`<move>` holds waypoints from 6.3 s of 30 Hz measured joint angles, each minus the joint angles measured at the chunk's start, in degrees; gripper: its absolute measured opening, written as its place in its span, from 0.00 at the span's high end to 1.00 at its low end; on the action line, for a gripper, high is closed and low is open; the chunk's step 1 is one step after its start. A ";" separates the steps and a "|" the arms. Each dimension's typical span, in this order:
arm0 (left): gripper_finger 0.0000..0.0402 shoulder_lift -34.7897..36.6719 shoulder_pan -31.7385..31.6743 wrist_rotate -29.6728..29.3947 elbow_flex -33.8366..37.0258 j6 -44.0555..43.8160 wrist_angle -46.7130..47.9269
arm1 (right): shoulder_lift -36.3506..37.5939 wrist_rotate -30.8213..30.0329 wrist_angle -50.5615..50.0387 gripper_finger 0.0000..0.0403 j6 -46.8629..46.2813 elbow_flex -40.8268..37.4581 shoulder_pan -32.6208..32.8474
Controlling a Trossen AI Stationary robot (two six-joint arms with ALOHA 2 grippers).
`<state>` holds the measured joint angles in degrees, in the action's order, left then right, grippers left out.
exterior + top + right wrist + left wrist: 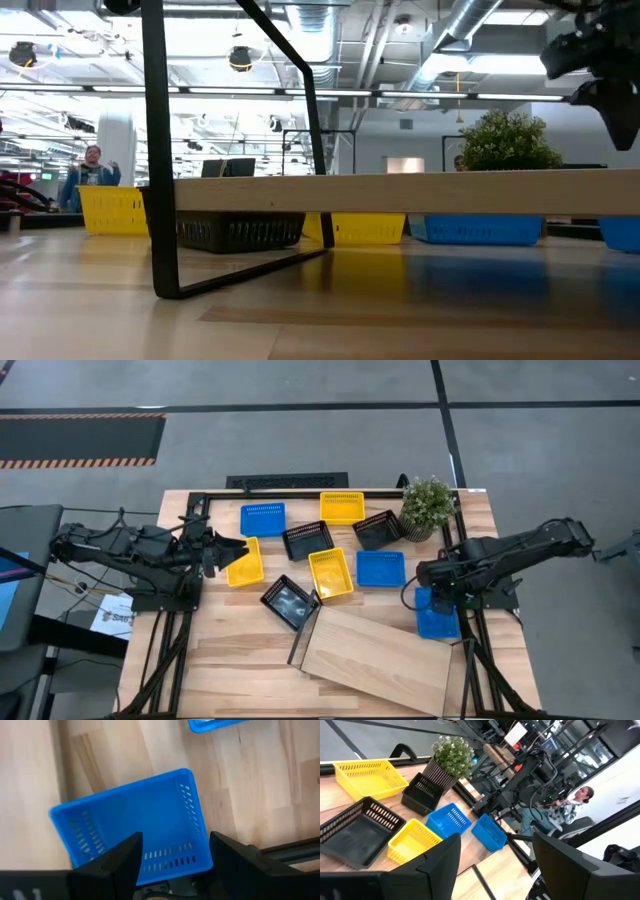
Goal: Stack baskets on shelf by color
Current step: Put the right blue bin on the shelf
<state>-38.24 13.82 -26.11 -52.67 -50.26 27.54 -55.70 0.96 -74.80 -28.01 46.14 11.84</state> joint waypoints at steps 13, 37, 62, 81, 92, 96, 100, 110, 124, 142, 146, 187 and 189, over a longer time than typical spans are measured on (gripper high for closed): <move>0.41 -0.02 0.00 0.07 0.02 -0.04 0.51 | 0.32 0.56 0.75 0.37 -1.39 -2.02 2.95; 0.41 -0.01 0.00 -0.04 0.02 0.31 1.84 | 0.11 -0.52 3.38 0.37 -14.18 -2.64 8.05; 0.41 0.00 0.00 -0.04 0.04 1.53 2.59 | -4.52 -0.80 11.23 0.37 -69.96 -2.70 9.72; 0.41 0.00 0.00 -1.57 0.04 1.56 2.74 | -22.40 -0.79 18.62 0.48 -69.64 -2.66 12.01; 0.41 0.00 0.02 -1.57 0.04 1.03 2.98 | -22.30 -0.71 21.52 0.94 -71.60 -2.60 12.53; 0.41 -0.01 0.00 -1.55 0.04 1.03 3.00 | -22.31 -0.71 20.57 0.95 -72.43 -1.93 12.54; 0.41 -0.02 0.00 -1.55 0.04 1.07 3.00 | -22.23 -1.13 16.66 0.95 -72.48 0.44 12.49; 0.41 -0.02 0.02 -1.55 0.04 1.05 2.98 | -22.23 -3.84 1.33 0.97 -70.59 11.09 12.78; 0.41 -0.01 0.01 -1.51 0.04 -0.01 3.00 | -22.25 -11.82 6.85 0.99 -41.10 28.68 14.02; 0.41 -0.02 0.02 -2.72 0.04 -1.66 3.07 | -22.56 -9.73 27.25 0.95 26.21 29.51 13.83; 0.41 -0.02 0.01 -4.24 0.04 -1.78 3.06 | -25.07 -8.31 25.20 0.95 32.43 29.45 16.18; 0.41 -0.13 0.00 -1.30 0.04 -4.46 8.16 | -55.89 -18.78 22.80 0.94 67.52 43.94 21.08; 0.41 -0.11 0.02 -1.31 0.04 -3.95 8.16 | -55.89 -18.63 22.91 0.94 67.52 43.94 21.08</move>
<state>-38.35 13.84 -27.42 -52.62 -54.21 35.70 -111.59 -17.67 -51.89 39.51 90.08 32.93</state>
